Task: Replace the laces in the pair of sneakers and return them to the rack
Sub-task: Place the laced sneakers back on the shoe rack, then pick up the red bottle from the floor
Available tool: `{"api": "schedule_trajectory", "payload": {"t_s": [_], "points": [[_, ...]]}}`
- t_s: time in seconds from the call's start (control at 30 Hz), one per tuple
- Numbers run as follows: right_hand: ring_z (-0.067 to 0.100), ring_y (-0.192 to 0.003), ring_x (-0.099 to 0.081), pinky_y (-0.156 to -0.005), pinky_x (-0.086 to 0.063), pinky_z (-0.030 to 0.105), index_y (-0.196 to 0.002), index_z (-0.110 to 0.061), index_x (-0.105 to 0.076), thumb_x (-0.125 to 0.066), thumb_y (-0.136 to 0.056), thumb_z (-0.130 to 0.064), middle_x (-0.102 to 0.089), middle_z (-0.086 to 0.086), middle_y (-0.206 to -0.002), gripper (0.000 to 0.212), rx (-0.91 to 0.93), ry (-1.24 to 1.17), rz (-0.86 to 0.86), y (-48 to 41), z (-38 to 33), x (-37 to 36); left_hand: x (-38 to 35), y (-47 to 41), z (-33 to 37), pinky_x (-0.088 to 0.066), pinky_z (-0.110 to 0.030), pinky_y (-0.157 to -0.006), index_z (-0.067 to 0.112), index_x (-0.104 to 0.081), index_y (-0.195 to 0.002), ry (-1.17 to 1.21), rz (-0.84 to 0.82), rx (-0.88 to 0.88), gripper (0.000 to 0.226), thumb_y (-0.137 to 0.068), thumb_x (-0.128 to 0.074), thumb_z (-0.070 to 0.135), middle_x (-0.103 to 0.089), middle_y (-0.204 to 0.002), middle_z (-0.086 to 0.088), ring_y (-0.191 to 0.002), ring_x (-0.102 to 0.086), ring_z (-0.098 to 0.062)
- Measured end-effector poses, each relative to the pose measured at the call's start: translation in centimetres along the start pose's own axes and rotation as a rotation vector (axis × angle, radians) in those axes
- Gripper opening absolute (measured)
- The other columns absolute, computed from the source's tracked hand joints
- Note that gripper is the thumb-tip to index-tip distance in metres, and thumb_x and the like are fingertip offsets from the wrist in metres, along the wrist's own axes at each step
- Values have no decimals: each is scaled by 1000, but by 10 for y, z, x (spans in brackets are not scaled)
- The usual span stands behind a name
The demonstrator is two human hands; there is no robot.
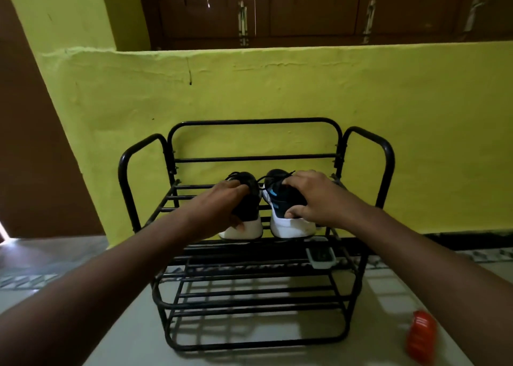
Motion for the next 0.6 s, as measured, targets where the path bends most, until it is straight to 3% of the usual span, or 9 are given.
{"api": "schedule_trajectory", "payload": {"t_s": [0.1, 0.3, 0.43, 0.6], "points": [[23, -128, -47, -107, -42, 40, -143, -12, -50, -75, -87, -41, -54, 5, -136, 68, -8, -96, 199, 27, -3, 6, 6, 19, 21, -45, -33, -100, 18, -45, -143, 23, 188, 1, 62, -89, -74, 29, -49, -138, -2, -125, -44, -20], [17, -101, -64, -91, -53, 33, -114, -9, -68, -77, -87, -25, -68, 4, -108, 32, -197, -386, 503, 107, -13, 11, 5, 57, 93, -52, -32, -90, 17, -60, -123, 325, 371, -40, 37, -92, -72, 32, -63, -117, 2, -107, -59, -13], [12, -81, -64, -73, -54, 24, -95, -13, -69, -75, -88, -21, -68, -1, -87, 12, -359, -443, 595, 169, 5, 1, -22, 70, 155, -51, -33, -93, 17, -58, -125, 324, 285, -96, 40, -90, -74, 29, -62, -120, 1, -110, -58, -15], [6, -73, -64, -67, -49, 17, -88, -13, -69, -74, -87, -15, -69, -4, -78, 6, -580, -538, 553, 226, 69, -37, -83, 54, 209, -49, -32, -89, 13, -58, -118, 331, 82, -125, 34, -90, -72, 27, -61, -116, -3, -106, -57, -20]]}}
Point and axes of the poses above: each hand's wrist, its own y-axis away from the middle knuckle, its own x-axis out of the back of the hand, z = x × y, the point moved 3 cm from there along -y, towards the middle knuckle
